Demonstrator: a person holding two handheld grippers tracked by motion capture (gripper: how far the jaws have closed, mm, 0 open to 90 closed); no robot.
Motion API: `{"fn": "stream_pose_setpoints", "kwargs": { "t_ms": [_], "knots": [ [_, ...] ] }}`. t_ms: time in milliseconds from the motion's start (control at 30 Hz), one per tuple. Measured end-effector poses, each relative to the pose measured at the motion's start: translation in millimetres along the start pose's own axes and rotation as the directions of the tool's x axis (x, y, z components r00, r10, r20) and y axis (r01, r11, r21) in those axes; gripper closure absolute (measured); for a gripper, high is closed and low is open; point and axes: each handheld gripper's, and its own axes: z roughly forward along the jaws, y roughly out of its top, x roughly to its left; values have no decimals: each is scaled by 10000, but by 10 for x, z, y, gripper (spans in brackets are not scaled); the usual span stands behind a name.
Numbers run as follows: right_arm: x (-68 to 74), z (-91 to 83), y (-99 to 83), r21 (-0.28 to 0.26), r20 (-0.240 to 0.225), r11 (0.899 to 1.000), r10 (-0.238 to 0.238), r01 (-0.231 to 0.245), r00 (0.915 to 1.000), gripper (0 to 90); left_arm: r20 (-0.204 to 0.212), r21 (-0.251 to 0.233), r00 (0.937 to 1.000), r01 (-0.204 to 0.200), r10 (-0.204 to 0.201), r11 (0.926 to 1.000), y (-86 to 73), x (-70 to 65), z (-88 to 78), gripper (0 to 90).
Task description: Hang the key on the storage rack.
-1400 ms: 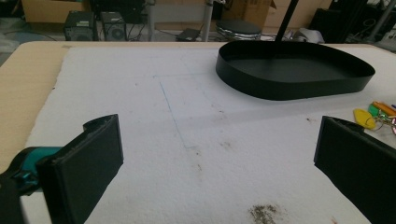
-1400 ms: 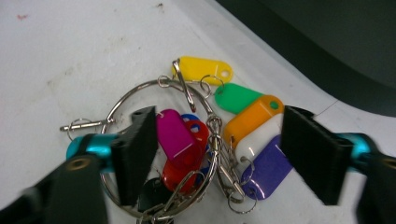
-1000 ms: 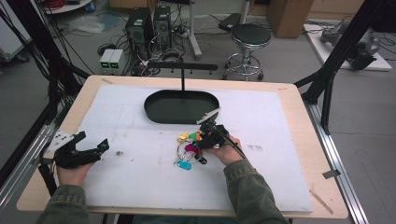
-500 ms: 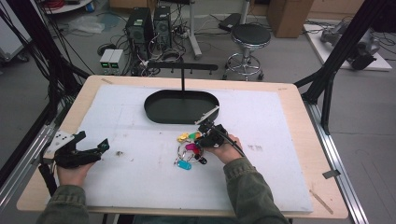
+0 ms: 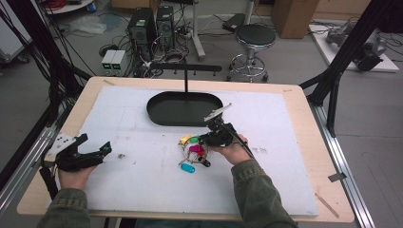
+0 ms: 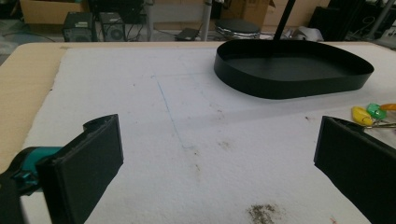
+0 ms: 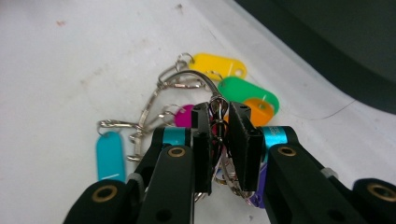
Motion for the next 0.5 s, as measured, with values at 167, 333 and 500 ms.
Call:
{"fn": "stream_pose_setpoints", "kwargs": {
  "t_ms": [167, 333, 500],
  "knots": [
    [49, -153, 80, -255, 158, 9994, -220, 224, 9996, 799, -3, -5, 10000, 9, -9, 10000, 1, 3, -2, 17],
    [65, -276, 142, -523, 346, 9980, -348, 366, 9988, 799, -2, -6, 10000, 19, -19, 10000, 1, 7, -3, 18],
    [65, -425, 217, -838, 480, 9958, -333, 372, 9983, 799, -73, -48, 10000, 10, -10, 10000, 3, 11, -9, 17]
  ]
}}
